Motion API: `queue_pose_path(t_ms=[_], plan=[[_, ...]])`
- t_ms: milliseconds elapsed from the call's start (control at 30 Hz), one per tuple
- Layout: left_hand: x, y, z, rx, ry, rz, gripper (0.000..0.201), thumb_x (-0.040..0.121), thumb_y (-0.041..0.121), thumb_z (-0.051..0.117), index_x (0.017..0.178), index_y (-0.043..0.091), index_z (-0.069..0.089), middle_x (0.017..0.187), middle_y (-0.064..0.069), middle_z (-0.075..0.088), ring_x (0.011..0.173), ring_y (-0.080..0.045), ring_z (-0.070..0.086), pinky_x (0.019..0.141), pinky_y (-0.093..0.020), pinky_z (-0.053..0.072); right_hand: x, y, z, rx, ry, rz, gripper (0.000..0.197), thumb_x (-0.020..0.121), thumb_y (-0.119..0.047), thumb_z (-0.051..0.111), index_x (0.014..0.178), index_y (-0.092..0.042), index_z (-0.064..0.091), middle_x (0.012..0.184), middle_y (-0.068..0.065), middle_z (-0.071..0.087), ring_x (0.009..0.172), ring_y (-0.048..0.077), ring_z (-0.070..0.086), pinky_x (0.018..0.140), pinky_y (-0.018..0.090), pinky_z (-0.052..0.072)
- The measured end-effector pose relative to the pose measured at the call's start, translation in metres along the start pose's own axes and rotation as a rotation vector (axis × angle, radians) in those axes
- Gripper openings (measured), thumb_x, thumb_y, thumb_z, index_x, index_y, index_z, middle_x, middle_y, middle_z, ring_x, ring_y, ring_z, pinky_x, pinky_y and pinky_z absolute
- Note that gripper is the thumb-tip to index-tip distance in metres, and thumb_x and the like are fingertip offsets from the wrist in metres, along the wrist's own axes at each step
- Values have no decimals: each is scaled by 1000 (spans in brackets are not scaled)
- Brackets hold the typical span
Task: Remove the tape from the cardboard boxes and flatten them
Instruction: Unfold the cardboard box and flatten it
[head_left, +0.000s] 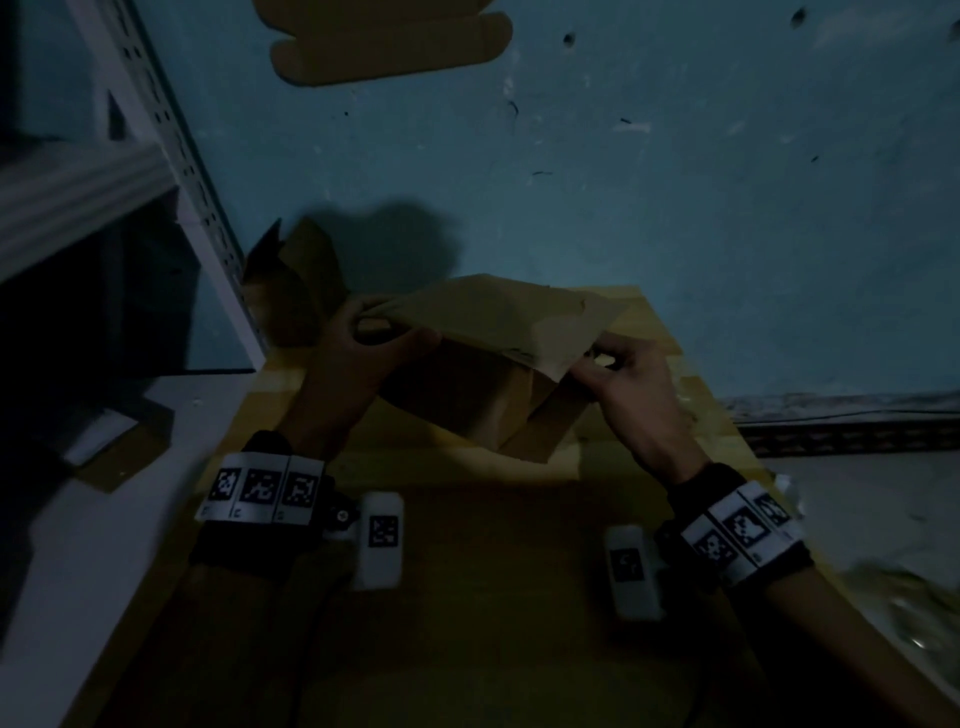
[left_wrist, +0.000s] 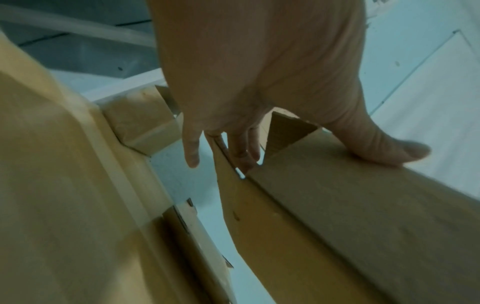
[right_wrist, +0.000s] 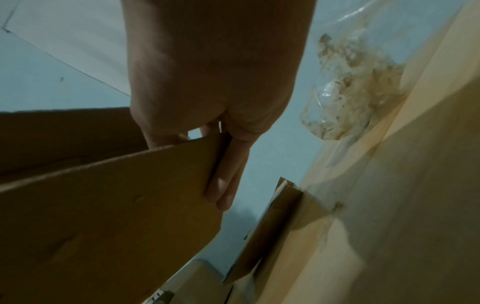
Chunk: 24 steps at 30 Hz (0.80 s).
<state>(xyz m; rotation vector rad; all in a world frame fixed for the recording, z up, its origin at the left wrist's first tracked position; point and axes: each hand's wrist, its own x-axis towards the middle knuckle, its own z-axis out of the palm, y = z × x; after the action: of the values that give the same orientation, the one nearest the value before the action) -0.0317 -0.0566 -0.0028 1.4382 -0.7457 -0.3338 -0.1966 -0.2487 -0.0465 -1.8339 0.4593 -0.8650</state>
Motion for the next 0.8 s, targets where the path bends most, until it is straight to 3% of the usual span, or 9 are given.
queue_pose_path(t_ms=[100, 167, 267, 367, 500, 667, 800], plan=[[1, 1, -4, -3, 35, 23, 53, 56, 47, 75, 100, 21, 62, 100, 4, 68, 84, 1, 69, 69, -14, 53, -1, -3, 1, 35, 10, 6, 17, 94, -17, 68, 105, -8, 78, 103, 12, 76, 97, 32, 72, 85, 55, 59], [2, 2, -5, 6, 52, 27, 48, 60, 44, 74, 99, 18, 64, 97, 4, 68, 83, 1, 69, 68, -14, 52, -2, -3, 3, 48, 5, 18, 15, 97, -14, 66, 106, -12, 78, 106, 4, 77, 98, 23, 73, 87, 47, 61], [4, 0, -6, 11, 68, -7, 27, 71, 32, 72, 93, 18, 66, 85, 9, 72, 76, 3, 69, 64, -11, 51, -1, 0, 4, 23, 15, 19, 15, 98, -12, 64, 103, -11, 78, 103, 3, 77, 95, 21, 72, 79, 37, 58], [5, -2, -7, 37, 90, -11, 5, 85, 20, 69, 89, 18, 67, 75, 14, 72, 71, 6, 67, 61, -9, 50, -1, 1, 3, 12, 17, 18, 16, 99, -10, 62, 101, -9, 77, 104, 5, 76, 95, 22, 72, 77, 35, 59], [9, -6, -10, 81, 136, 48, 15, 88, 18, 67, 100, 8, 65, 88, 5, 66, 70, 9, 65, 60, -7, 47, -4, -3, 3, 39, -6, -2, 25, 101, -4, 55, 90, -14, 75, 91, -6, 77, 85, 14, 73, 69, 22, 56], [11, -11, -12, 133, 186, 76, 7, 88, 17, 69, 90, 16, 62, 87, 7, 62, 68, 14, 61, 58, -5, 45, -5, -4, 4, 63, -8, 6, 29, 105, -4, 47, 97, -14, 73, 84, -11, 77, 80, 10, 73, 66, 21, 56], [13, -14, -16, 148, 242, 59, 15, 85, 28, 72, 93, 18, 63, 90, 9, 63, 68, 17, 59, 59, -5, 45, -5, -2, 4, 78, 6, 12, 26, 106, -9, 49, 104, -11, 74, 95, 1, 79, 88, 22, 75, 76, 41, 63]])
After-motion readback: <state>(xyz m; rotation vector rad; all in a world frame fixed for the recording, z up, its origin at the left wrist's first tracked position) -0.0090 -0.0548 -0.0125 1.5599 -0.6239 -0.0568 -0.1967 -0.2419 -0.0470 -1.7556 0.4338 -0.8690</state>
